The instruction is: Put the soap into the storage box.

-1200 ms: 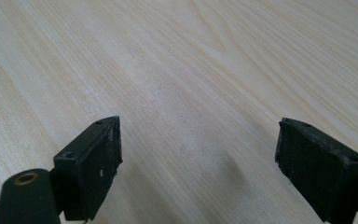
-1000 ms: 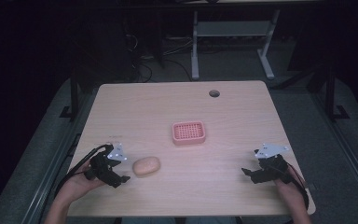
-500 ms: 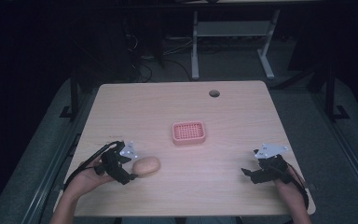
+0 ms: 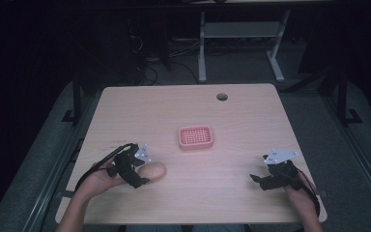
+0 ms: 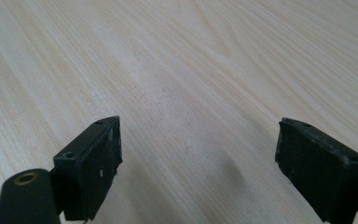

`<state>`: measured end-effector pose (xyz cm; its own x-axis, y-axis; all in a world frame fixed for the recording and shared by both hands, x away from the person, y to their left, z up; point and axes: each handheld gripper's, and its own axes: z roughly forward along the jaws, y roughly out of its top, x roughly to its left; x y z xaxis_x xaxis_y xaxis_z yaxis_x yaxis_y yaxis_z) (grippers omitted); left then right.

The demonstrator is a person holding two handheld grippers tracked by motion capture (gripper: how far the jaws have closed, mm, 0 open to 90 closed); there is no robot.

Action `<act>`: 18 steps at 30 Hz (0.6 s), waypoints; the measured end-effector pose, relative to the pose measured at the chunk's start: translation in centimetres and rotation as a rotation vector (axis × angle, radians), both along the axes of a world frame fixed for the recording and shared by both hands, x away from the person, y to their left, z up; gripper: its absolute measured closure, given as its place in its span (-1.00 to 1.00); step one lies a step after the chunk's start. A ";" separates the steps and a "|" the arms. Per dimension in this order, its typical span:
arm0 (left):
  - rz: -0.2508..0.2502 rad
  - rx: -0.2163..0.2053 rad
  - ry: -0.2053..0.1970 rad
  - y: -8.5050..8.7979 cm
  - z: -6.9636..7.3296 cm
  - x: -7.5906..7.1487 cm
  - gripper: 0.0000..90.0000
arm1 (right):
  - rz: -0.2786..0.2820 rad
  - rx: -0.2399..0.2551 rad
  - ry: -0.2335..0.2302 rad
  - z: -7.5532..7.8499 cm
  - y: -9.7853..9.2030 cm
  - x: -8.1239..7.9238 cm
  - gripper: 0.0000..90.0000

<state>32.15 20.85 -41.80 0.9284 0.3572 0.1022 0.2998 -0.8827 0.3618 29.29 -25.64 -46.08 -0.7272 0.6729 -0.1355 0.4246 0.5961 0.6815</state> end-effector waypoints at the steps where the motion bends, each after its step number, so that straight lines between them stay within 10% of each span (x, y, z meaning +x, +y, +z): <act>1: -0.003 -0.001 0.007 -0.2 -0.1 0.1 -0.50 | 0.000 0.002 0.000 0.0 0.0 0.0 -0.69; 18: -0.015 0.018 0.078 -1.7 -1.0 1.5 -0.48 | 0.001 0.006 0.000 0.0 0.0 0.0 -0.69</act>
<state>33.66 19.11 -42.81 0.9392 0.3415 0.0352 0.3128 -0.8935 0.3222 29.25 -25.60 -46.06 -0.7277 0.6732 -0.1313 0.4243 0.5923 0.6850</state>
